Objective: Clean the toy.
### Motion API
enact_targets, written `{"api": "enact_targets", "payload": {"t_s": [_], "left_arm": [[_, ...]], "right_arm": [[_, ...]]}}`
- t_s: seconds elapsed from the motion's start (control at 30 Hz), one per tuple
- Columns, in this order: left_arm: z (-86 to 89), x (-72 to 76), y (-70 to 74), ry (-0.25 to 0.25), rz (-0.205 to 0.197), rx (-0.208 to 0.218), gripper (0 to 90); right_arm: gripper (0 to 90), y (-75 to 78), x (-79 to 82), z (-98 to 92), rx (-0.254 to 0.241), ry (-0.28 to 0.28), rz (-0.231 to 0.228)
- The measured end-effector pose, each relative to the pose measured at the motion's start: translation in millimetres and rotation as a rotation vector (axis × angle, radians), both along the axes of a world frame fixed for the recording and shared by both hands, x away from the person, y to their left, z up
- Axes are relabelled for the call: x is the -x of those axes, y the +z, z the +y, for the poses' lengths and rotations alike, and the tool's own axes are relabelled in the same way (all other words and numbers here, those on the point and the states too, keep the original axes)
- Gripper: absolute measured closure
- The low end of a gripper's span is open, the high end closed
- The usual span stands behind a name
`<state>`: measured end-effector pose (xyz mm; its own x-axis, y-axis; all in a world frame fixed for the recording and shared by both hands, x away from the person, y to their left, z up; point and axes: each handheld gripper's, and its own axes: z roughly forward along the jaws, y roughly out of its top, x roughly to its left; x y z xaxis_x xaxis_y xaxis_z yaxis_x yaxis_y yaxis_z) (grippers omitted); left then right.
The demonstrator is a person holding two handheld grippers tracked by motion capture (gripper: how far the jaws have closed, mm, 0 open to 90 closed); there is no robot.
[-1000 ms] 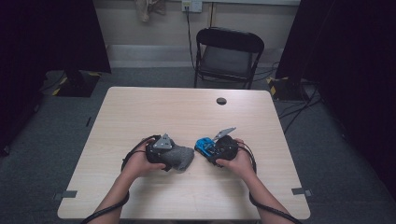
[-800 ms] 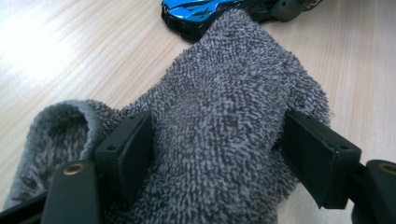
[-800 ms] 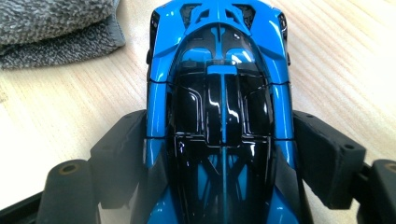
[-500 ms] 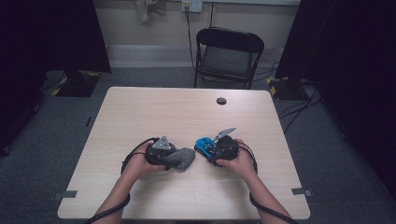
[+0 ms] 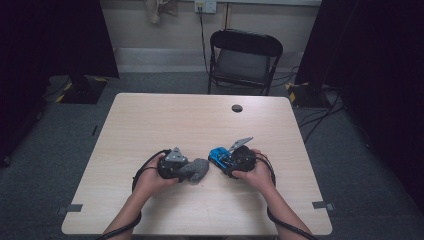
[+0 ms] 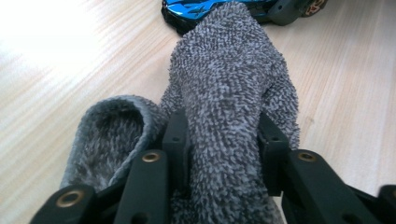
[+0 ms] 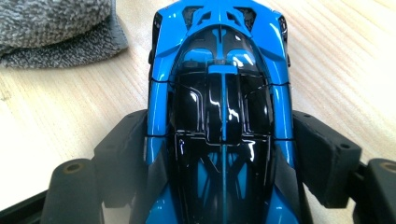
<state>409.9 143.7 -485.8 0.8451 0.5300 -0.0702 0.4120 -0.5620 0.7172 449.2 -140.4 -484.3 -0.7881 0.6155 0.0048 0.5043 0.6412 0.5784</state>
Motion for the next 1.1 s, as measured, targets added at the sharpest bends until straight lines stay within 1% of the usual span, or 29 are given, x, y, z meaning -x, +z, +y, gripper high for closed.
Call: {"api": "enact_targets", "payload": {"t_s": [0.17,0.23,0.27,0.3,0.37,0.43,0.5,0.57,0.67,0.73,0.83,0.9,0.93,1.07,1.1], "left_arm": [[-1.7,0.5,0.8,0.04,0.006,0.006,68.3],[-2.1,0.1,1.6,0.057,0.018,0.006,69.5],[-1.8,-0.6,2.3,0.066,0.019,0.007,69.8],[-1.5,-0.9,3.1,0.076,0.032,0.015,70.2],[-0.7,-2.0,4.5,0.103,0.027,0.021,70.5],[1.5,-3.7,6.6,0.128,0.051,0.032,70.6],[4.1,-4.6,8.8,0.16,0.077,0.06,70.8],[6.8,-5.2,11.9,0.182,0.086,0.073,70.9],[10.8,-5.8,14.7,0.188,0.076,0.099,70.8],[12.1,-5.9,15.4,0.192,0.069,0.095,70.7],[14.7,-6.4,16.3,0.195,0.071,0.101,70.6],[15.9,-6.6,17.1,0.208,0.066,0.107,70.6],[16.6,-6.7,17.8,0.21,0.07,0.112,70.6],[19.8,-8.1,19.7,0.229,0.055,0.118,70.6],[20.1,-8.4,19.7,0.23,0.058,0.124,70.6]], "right_arm": [[25.4,0.1,0.6,1.0,-0.001,-0.017,0.0],[25.8,0.2,0.6,1.6,0.001,-0.018,-0.006],[25.8,0.3,0.5,1.6,-0.002,-0.021,-0.002],[25.8,0.4,0.5,1.8,0.0,-0.022,-0.002],[25.8,0.3,0.7,1.8,-0.001,-0.026,-0.001],[25.9,0.5,1.2,2.6,0.0,-0.034,0.001],[26.0,0.6,1.2,2.8,0.0,-0.035,0.002],[26.1,0.6,1.4,2.7,-0.001,-0.037,0.0],[26.1,0.5,2.0,3.0,-0.002,-0.041,-0.002],[26.2,0.3,2.1,2.4,-0.003,-0.04,-0.006],[26.2,0.4,2.5,3.0,-0.002,-0.042,-0.007],[26.2,0.9,3.0,2.7,-0.004,-0.041,-0.01],[26.2,1.8,3.2,2.3,-0.004,-0.04,-0.013],[26.4,8.1,3.7,0.3,-0.02,-0.039,-0.02],[26.5,9.9,4.3,-0.1,-0.019,-0.044,-0.023]]}}
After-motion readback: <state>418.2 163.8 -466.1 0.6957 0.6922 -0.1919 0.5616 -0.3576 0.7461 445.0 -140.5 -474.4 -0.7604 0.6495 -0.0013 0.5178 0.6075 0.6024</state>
